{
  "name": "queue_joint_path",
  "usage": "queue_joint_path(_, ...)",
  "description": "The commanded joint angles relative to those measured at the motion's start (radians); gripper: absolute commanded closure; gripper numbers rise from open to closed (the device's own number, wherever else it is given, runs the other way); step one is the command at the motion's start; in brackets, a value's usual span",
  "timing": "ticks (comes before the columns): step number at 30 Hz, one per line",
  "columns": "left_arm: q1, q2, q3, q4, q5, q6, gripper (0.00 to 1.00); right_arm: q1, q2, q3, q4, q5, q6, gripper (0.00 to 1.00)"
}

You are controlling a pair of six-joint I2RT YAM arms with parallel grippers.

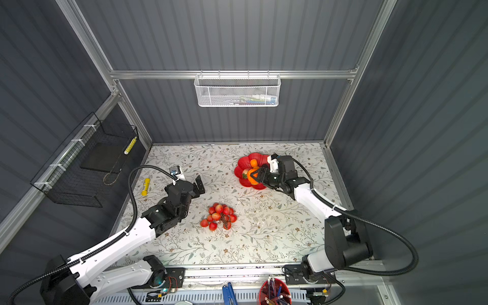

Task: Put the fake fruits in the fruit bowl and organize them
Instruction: 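Place the large orange fruit in the bowl and open the right gripper, then grasp the strawberry bunch by its stem with the left gripper and lift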

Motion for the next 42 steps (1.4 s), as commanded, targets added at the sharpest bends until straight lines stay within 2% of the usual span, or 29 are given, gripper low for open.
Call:
queue_joint_path(1, -0.004, -0.022, 0.033, -0.024, 0.036, 0.021, 0.00, -0.043, 0.063, -0.016, 0.125, -0.109, 0.109, 0.49)
queue_joint_path(6, -0.003, -0.025, 0.053, -0.058, 0.135, 0.034, 0.00, -0.087, 0.160, 0.013, 0.169, -0.131, 0.167, 0.49)
queue_joint_path(10, -0.003, -0.019, 0.075, -0.109, 0.214, 0.043, 0.00, -0.101, 0.174, 0.012, 0.141, -0.052, 0.141, 0.48)
queue_joint_path(13, -0.004, -0.013, 0.087, -0.144, 0.269, 0.046, 0.00, -0.115, 0.200, 0.022, 0.131, -0.037, 0.136, 0.46)
queue_joint_path(19, -0.004, 0.006, 0.109, -0.201, 0.405, 0.071, 0.01, -0.124, 0.261, 0.047, 0.124, -0.018, 0.137, 0.41)
queue_joint_path(23, -0.004, 0.023, 0.119, -0.251, 0.557, 0.094, 0.04, -0.126, 0.276, 0.045, 0.135, -0.015, 0.152, 0.33)
queue_joint_path(33, -0.002, 0.105, 0.150, -0.420, 0.887, 0.073, 0.12, -0.141, 0.197, 0.062, 0.118, 0.010, 0.148, 0.13)
queue_joint_path(42, -0.004, 0.164, 0.139, -0.461, 1.062, -0.003, 0.12, -0.153, 0.077, 0.039, 0.098, 0.047, 0.121, 0.07)
